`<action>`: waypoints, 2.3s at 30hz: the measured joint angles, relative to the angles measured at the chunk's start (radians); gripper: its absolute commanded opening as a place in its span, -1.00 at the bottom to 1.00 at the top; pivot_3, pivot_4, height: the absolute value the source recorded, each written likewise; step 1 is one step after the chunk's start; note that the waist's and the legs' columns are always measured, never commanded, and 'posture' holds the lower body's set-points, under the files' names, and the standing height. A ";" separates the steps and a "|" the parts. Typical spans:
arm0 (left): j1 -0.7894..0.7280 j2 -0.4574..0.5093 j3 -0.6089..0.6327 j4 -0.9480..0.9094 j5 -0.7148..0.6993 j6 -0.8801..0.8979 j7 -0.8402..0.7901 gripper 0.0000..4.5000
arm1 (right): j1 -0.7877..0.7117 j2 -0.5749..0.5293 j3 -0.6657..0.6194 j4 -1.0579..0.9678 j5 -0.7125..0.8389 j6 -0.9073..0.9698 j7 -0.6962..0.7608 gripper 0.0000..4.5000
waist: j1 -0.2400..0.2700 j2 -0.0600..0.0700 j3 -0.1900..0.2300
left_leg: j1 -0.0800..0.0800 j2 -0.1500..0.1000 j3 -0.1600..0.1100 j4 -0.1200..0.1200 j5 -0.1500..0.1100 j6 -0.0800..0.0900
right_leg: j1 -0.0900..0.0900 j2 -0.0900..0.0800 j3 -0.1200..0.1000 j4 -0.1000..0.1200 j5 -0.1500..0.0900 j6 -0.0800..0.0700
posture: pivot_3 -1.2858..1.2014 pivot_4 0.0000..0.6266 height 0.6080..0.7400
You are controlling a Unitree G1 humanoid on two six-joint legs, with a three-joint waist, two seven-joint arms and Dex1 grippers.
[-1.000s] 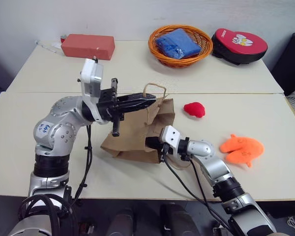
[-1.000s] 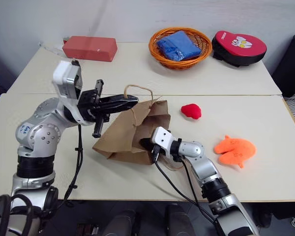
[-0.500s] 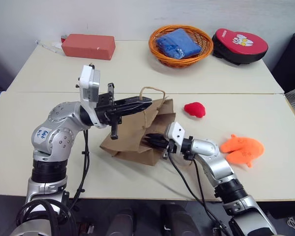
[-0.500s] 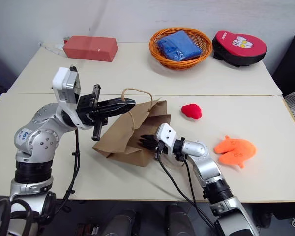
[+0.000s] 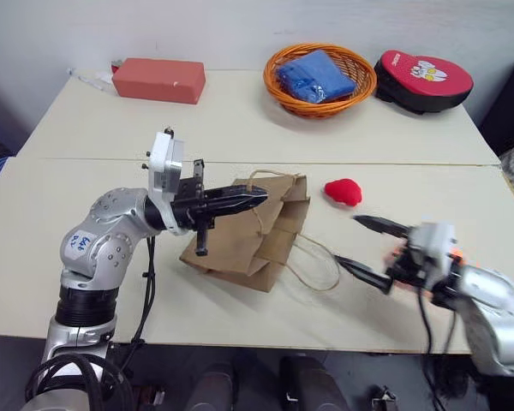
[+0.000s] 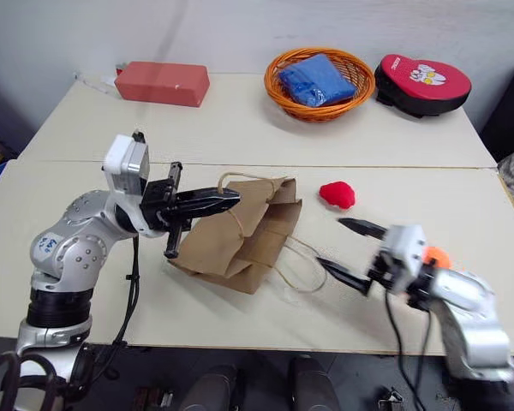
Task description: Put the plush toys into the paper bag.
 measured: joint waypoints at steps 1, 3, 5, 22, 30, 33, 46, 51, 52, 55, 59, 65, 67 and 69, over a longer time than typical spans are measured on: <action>0.000 -0.002 -0.006 -0.005 0.001 -0.003 -0.003 -1.00 | 0.081 -0.002 -0.083 0.001 0.003 -0.028 0.006 0.98 | 0.005 0.000 0.000 | 0.000 0.000 0.000 0.000 0.000 0.000 | 0.000 0.000 0.000 0.000 0.000 0.000 | 0.03 -0.52 1.00; 0.007 0.001 -0.008 -0.009 0.001 -0.008 -0.010 -1.00 | 0.220 0.000 -0.214 0.021 0.001 -0.074 0.015 0.98 | 0.015 0.000 0.000 | 0.001 0.000 0.001 0.000 0.000 0.000 | 0.001 0.000 0.000 0.000 0.000 0.000 | 0.03 -0.52 1.00; 0.015 0.004 -0.011 -0.008 0.002 -0.008 -0.015 -1.00 | 0.344 0.038 -0.333 0.049 -0.006 -0.139 0.017 0.98 | 0.015 0.000 0.000 | 0.002 0.000 0.001 -0.001 -0.001 0.001 | 0.002 0.000 0.001 0.000 0.000 0.000 | 0.03 -0.52 1.00; 0.017 0.010 -0.022 0.023 0.014 -0.007 -0.006 -1.00 | 0.400 -0.119 -0.342 0.175 -0.246 -0.367 0.004 0.98 | -0.013 0.001 0.000 | 0.022 0.001 0.005 -0.013 0.000 0.001 | 0.018 0.001 0.004 -0.005 0.000 0.000 | 0.03 -0.52 1.00; 0.022 0.013 -0.016 0.011 0.013 -0.006 0.020 -1.00 | 0.123 -0.309 -0.114 0.478 -0.482 -0.545 -0.034 0.98 | 0.008 0.000 0.000 | 0.021 0.001 0.004 -0.014 0.001 0.000 | 0.017 0.001 0.003 -0.008 0.000 -0.001 | 0.03 -0.52 1.00; 0.033 0.015 -0.015 -0.011 0.012 -0.003 0.033 -1.00 | 0.013 -0.329 -0.028 0.557 -0.522 -0.580 -0.051 0.98 | 0.008 0.000 0.000 | 0.021 0.001 0.004 -0.014 0.001 0.000 | 0.017 0.001 0.003 -0.007 0.000 -0.001 | 0.03 -0.52 1.00; 0.034 0.016 -0.016 -0.019 0.010 0.007 0.048 -1.00 | -0.240 -0.335 0.197 0.669 -0.535 -0.651 -0.062 -0.32 | -0.012 0.000 0.000 | 0.021 0.001 0.004 -0.013 0.001 0.000 | 0.017 0.001 0.002 -0.006 0.000 -0.001 | 0.03 -0.52 1.00; 0.034 0.018 -0.016 -0.019 0.010 0.007 0.046 -1.00 | -0.210 -0.335 0.197 0.626 -0.462 -0.642 -0.054 -0.88 | -0.011 0.000 0.000 | 0.021 0.001 0.004 -0.013 0.001 0.000 | 0.017 0.001 0.002 -0.006 0.000 -0.001 | 0.03 -0.52 1.00; 0.034 0.019 -0.015 -0.019 0.010 0.007 0.045 -1.00 | -0.202 -0.335 0.198 0.587 -0.426 -0.641 -0.039 -0.90 | -0.011 0.000 0.000 | 0.021 0.002 0.004 -0.013 0.001 0.000 | 0.017 0.001 0.002 -0.006 0.000 -0.001 | 0.03 -0.52 1.00; 0.031 0.021 -0.015 -0.018 0.010 0.007 0.035 -1.00 | -0.224 -0.333 0.207 0.430 -0.316 -0.611 -0.003 -0.90 | -0.017 0.000 0.001 | 0.021 0.002 0.004 -0.013 0.001 -0.001 | 0.017 0.002 0.002 -0.006 0.000 -0.001 | 0.03 -0.52 1.00; 0.026 0.026 -0.014 -0.017 0.009 0.011 0.032 -1.00 | -0.351 -0.264 0.308 0.231 -0.281 -0.520 -0.002 -0.90 | -0.013 0.000 0.001 | 0.021 0.002 0.002 -0.012 0.001 -0.001 | 0.017 0.002 0.001 -0.006 0.000 -0.001 | 0.03 -0.52 1.00; 0.007 0.033 -0.009 -0.016 -0.004 0.034 0.032 -1.00 | -0.557 -0.069 0.531 0.194 -0.371 -0.445 -0.009 -0.90 | -0.009 0.000 0.001 | 0.011 0.002 -0.001 -0.004 0.001 -0.001 | 0.011 0.001 -0.001 -0.005 0.000 -0.001 | 0.03 -0.52 1.00; 0.004 0.034 -0.004 -0.016 -0.007 0.039 0.032 -1.00 | -0.600 -0.048 0.572 0.229 -0.412 -0.447 -0.003 -0.90 | -0.007 0.000 0.001 | 0.004 0.001 -0.002 0.000 0.001 -0.001 | 0.005 0.001 -0.002 -0.004 0.000 0.000 | 0.03 -0.52 1.00; 0.004 0.040 0.004 -0.015 -0.013 0.049 0.030 -1.00 | -0.644 -0.010 0.606 0.292 -0.448 -0.461 0.000 -0.90 | -0.010 0.000 0.001 | 0.001 0.000 -0.001 0.001 0.001 -0.001 | 0.001 0.000 -0.001 -0.002 0.000 0.000 | 0.03 -0.52 1.00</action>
